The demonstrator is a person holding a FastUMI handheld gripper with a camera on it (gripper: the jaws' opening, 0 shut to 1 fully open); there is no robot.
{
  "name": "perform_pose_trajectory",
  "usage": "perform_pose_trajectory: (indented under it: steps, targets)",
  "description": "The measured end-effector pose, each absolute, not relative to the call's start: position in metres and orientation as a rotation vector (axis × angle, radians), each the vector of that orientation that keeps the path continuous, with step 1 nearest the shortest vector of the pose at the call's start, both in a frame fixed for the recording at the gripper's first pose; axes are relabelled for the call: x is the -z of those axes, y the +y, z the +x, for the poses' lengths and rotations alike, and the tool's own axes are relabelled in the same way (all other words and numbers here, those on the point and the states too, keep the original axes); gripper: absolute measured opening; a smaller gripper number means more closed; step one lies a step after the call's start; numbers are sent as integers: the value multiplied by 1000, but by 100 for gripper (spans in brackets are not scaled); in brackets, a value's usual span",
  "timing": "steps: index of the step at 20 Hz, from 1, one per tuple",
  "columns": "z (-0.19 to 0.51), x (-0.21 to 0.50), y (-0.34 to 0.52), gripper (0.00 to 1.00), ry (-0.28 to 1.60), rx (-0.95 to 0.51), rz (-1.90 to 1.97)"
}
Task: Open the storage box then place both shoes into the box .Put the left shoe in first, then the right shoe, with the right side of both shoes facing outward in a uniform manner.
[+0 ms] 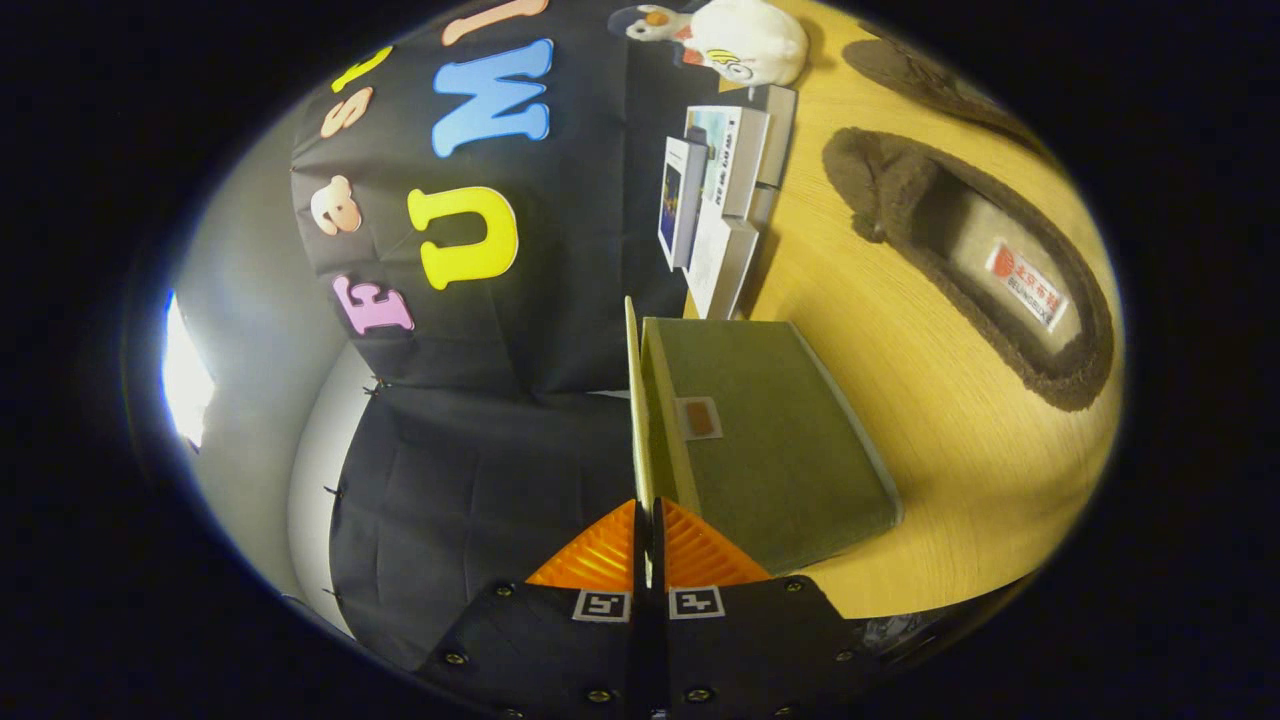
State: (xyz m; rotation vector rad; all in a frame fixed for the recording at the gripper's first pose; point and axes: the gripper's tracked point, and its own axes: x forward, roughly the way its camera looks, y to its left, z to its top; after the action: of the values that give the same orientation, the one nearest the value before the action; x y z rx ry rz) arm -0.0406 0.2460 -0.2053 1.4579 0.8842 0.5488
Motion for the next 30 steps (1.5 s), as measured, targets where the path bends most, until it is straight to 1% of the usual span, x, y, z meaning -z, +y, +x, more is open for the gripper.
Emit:
perform_pose_trajectory:
  steps: [9, 14, 18, 24, 30]
  targets:
    - [-29, 122, 278, 0, 807, -707, 1272]
    - [-25, 89, 310, 0, 781, -774, 1181]
    - [-26, 72, 339, 0, 774, -810, 1134]
    - [-28, 57, 382, 0, 758, -823, 981]
    - [-34, 55, 423, 0, 768, -855, 847]
